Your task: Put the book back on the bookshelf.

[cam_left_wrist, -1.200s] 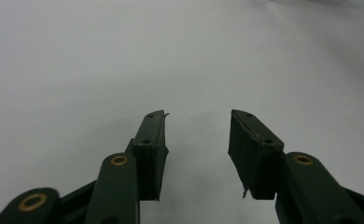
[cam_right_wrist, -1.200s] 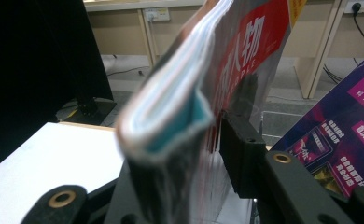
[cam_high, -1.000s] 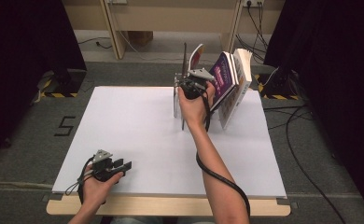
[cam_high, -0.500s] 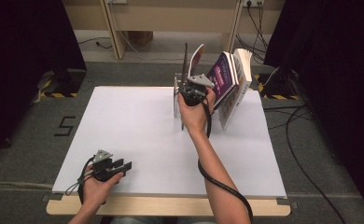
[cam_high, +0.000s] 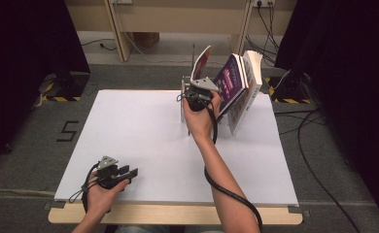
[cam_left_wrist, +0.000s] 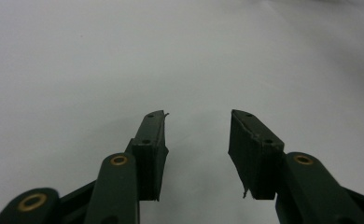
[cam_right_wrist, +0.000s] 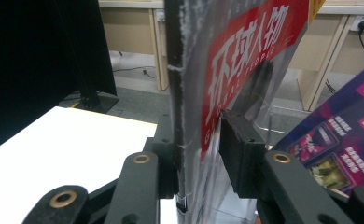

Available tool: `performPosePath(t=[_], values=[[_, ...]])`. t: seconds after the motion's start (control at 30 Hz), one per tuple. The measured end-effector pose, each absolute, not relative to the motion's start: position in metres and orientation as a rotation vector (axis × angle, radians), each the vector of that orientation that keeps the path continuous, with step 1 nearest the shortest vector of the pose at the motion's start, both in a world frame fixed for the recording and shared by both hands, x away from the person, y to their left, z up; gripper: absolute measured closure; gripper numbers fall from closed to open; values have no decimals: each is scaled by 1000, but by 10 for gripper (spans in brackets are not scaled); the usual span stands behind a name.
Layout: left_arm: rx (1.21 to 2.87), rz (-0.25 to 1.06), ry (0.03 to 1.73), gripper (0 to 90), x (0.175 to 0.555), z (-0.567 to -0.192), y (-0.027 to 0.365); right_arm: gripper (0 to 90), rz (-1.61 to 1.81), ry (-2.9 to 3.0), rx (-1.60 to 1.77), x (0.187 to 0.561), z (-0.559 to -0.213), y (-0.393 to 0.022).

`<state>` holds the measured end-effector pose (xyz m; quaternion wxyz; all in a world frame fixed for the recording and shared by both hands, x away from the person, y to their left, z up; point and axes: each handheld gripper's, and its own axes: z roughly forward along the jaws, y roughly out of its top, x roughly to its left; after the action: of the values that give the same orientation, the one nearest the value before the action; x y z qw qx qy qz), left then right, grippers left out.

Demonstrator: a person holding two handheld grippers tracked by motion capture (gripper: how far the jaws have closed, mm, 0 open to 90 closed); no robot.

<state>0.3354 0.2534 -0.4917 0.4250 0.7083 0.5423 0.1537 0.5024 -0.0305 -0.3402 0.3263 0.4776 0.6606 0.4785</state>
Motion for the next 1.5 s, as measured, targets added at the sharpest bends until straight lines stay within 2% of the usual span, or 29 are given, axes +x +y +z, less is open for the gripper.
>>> performPosePath(t=[0.37, 1.0, 1.5], values=[[1771, 384, 1357, 555, 335, -492, 254, 713, 1257, 1750, 1263, 503, -345, -21], [1771, 380, 1356, 554, 336, -493, 254, 645, 1291, 1757, 1259, 497, -351, -27], [1772, 381, 1356, 552, 336, -492, 254, 629, 1330, 1773, 1238, 484, -352, -36]])
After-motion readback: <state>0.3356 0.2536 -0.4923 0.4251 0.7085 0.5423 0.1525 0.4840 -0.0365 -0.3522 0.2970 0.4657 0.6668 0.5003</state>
